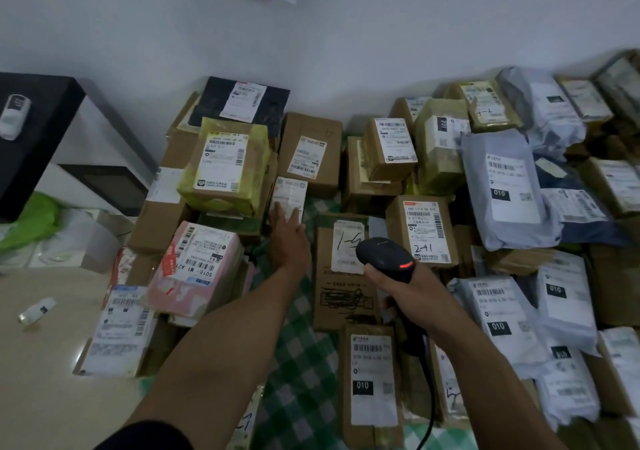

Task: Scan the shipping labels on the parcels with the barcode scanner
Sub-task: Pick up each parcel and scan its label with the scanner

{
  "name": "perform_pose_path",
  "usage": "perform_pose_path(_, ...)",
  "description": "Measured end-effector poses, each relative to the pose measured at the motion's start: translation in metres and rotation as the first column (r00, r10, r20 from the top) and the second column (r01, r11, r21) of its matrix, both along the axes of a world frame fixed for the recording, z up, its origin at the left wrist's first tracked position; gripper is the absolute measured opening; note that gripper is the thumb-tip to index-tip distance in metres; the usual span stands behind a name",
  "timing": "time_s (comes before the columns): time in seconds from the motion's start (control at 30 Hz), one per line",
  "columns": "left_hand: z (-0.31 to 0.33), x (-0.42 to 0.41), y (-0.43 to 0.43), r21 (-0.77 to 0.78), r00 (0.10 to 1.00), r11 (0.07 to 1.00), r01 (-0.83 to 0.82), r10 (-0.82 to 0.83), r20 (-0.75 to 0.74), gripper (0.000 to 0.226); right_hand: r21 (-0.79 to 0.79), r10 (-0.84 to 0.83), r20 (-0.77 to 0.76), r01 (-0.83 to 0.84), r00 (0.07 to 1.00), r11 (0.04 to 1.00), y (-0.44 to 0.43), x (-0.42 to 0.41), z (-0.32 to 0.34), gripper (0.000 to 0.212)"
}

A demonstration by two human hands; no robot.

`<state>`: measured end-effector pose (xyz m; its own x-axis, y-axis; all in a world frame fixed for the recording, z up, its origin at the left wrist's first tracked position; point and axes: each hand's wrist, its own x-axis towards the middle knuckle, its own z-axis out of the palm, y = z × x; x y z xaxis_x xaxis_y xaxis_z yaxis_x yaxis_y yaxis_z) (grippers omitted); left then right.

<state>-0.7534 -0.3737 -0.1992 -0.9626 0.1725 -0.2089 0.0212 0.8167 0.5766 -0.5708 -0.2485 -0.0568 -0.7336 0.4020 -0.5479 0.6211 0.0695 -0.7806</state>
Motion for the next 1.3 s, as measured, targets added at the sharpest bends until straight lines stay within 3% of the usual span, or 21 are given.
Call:
perform_pose_path(0.1, 0.010, 0.021, 0.000, 0.232, 1.000, 0.973, -0.005, 0.011, -0.026, 0.053, -0.007, -0.014, -0.003, 0.014, 1.000, 1.000, -0.001, 0.008, 0.000, 0.019)
perform_pose_path(0.2, 0.022, 0.071, -0.013, 0.424, 0.982, 0.901, 0.094, -0.155, 0.110, 0.039, -0.017, -0.035, -0.016, 0.035, 0.999, 0.999, -0.003, 0.017, 0.004, 0.016)
perform_pose_path(0.3, 0.024, 0.127, -0.037, 0.381, 0.919, 0.902, 0.203, -0.310, 0.243, 0.037, -0.008, -0.055, -0.024, 0.054, 0.998, 0.998, -0.008, 0.029, 0.007, 0.014)
perform_pose_path(0.5, 0.010, 0.196, -0.073, 0.449, 0.777, 0.893, 0.015, -0.294, 0.557, 0.086, 0.008, -0.090, 0.017, 0.090, 0.996, 0.996, -0.027, 0.063, 0.002, 0.019)
perform_pose_path(0.57, 0.004, 0.209, -0.076, 0.515, 0.679, 0.856, -0.051, -0.349, 0.646, 0.090, 0.012, -0.105, 0.044, 0.104, 0.994, 0.994, -0.033, 0.075, -0.001, 0.023)
perform_pose_path(0.73, -0.006, 0.218, -0.089, 0.533, 0.565, 0.819, -0.212, -0.343, 0.751, 0.094, 0.029, -0.115, 0.084, 0.113, 0.990, 0.993, -0.045, 0.099, -0.005, 0.023)
perform_pose_path(0.83, 0.006, 0.214, -0.098, 0.538, 0.639, 0.822, -0.188, -0.314, 0.702, 0.078, 0.054, -0.123, 0.089, 0.119, 0.988, 0.991, -0.050, 0.107, -0.004, 0.025)
perform_pose_path(1.03, 0.045, 0.207, -0.120, 0.662, 0.797, 0.728, -0.179, -0.286, 0.531, 0.086, 0.101, -0.196, -0.003, 0.195, 0.981, 0.976, -0.072, 0.113, -0.003, 0.040)
perform_pose_path(1.3, 0.062, 0.189, -0.135, 0.737, 0.868, 0.672, -0.063, -0.327, 0.373, 0.097, 0.153, -0.121, -0.070, 0.131, 0.990, 0.980, -0.086, 0.104, 0.016, 0.045)
